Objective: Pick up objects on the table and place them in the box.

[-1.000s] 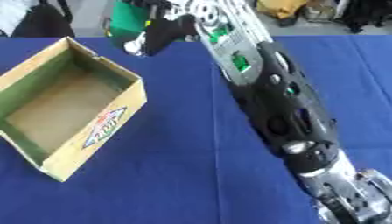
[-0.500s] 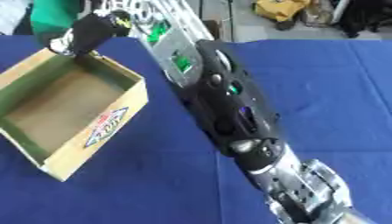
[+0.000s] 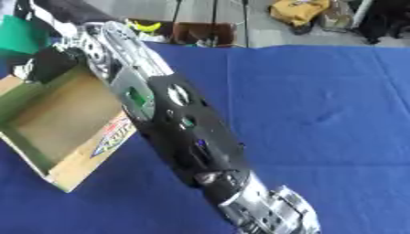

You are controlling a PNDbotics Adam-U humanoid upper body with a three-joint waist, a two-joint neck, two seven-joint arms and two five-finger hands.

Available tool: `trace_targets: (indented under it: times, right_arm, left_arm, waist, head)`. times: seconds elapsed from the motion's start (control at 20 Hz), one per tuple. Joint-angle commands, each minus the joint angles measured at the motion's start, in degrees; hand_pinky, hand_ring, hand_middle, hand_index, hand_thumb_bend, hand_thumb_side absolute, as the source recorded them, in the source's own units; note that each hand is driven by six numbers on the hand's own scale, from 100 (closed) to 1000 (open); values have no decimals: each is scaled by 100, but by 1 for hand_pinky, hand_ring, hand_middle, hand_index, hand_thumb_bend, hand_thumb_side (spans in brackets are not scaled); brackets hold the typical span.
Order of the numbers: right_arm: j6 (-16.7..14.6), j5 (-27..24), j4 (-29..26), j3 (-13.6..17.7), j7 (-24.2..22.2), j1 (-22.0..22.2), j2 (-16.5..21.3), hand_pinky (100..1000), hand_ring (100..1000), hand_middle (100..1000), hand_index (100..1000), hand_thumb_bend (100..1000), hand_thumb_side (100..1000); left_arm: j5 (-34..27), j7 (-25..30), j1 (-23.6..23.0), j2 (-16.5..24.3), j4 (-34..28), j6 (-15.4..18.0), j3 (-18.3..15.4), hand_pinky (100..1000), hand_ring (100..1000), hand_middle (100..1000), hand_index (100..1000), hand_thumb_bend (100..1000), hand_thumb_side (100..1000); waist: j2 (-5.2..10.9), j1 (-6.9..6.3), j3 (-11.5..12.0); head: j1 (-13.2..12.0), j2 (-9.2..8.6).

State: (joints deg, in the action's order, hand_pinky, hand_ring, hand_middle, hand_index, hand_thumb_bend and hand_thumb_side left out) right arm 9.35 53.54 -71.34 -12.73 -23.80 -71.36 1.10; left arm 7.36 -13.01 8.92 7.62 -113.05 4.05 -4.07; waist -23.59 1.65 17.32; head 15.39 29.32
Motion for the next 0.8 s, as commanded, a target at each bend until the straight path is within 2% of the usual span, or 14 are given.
trace_targets:
  times: [0.05,0.25,0.45,0.8]
  right_arm:
    - [202,278,161,114,258,57,-266,722,737,461,582,100,301]
    - [524,658,411,-15,634,176,-464,718,735,462,582,100,299]
    - [471,1051,642,-106,801,198,-549,717,735,462,582,100,300]
    - [323,1472,859,-167,791,316,-677,713,733,464,581,100,293]
  left_arm:
    - [-29,28,66,83,-70,4,9,229,587,628,853,100,881]
    - [-39,40,93,68,-71,3,19,230,587,628,852,100,881]
    - [-44,47,117,56,-74,1,22,230,587,628,852,100,881]
    - [-47,57,160,44,-81,-1,26,230,587,628,852,100,880]
  waist:
    - [95,-17,33]
    - [70,-5,81]
    - [56,1,95]
    - [3,40,155]
  head:
    - [91,-96]
    - [113,-126]
    - [125,-135]
    - [131,-196]
